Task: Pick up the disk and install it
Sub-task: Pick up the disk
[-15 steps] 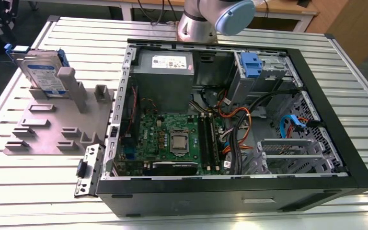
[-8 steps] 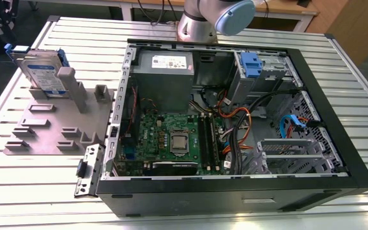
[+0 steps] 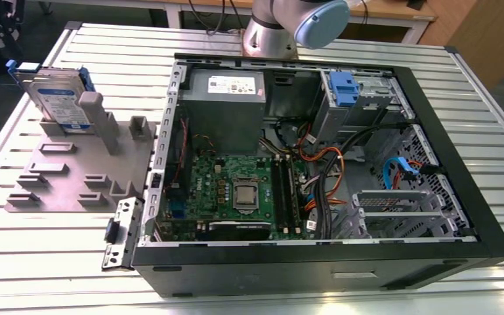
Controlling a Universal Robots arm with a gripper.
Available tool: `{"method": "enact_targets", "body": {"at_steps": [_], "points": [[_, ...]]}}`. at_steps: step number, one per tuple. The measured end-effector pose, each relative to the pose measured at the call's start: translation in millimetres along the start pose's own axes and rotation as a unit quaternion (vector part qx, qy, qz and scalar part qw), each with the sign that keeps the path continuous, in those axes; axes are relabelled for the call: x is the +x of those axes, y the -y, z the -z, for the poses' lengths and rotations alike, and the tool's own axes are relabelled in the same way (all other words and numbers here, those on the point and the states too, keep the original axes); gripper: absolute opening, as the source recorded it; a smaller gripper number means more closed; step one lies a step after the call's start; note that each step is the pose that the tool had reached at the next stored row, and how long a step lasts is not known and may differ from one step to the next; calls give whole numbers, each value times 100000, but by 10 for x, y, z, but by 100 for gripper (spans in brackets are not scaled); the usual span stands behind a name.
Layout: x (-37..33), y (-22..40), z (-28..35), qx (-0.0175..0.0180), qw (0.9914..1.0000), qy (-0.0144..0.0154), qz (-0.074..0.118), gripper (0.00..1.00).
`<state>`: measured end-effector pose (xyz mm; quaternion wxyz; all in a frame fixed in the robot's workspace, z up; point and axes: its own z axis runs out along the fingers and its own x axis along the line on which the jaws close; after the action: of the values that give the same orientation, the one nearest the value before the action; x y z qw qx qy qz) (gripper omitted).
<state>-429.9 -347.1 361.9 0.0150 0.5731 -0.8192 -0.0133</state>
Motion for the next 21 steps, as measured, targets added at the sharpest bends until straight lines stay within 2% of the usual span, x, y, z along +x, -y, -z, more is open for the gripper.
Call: {"method": "enact_targets", "body": {"at_steps": [3,5,19,20,21], "points": [[0,0,-3,48,99978,-74,2086,11],[0,0,-4,75,99964,-86,2662,11],[0,-1,-4,84,99963,-85,2721,11],[0,-1,-4,83,99963,-86,2722,18],[0,-1,-4,82,99963,-87,2721,18]]}}
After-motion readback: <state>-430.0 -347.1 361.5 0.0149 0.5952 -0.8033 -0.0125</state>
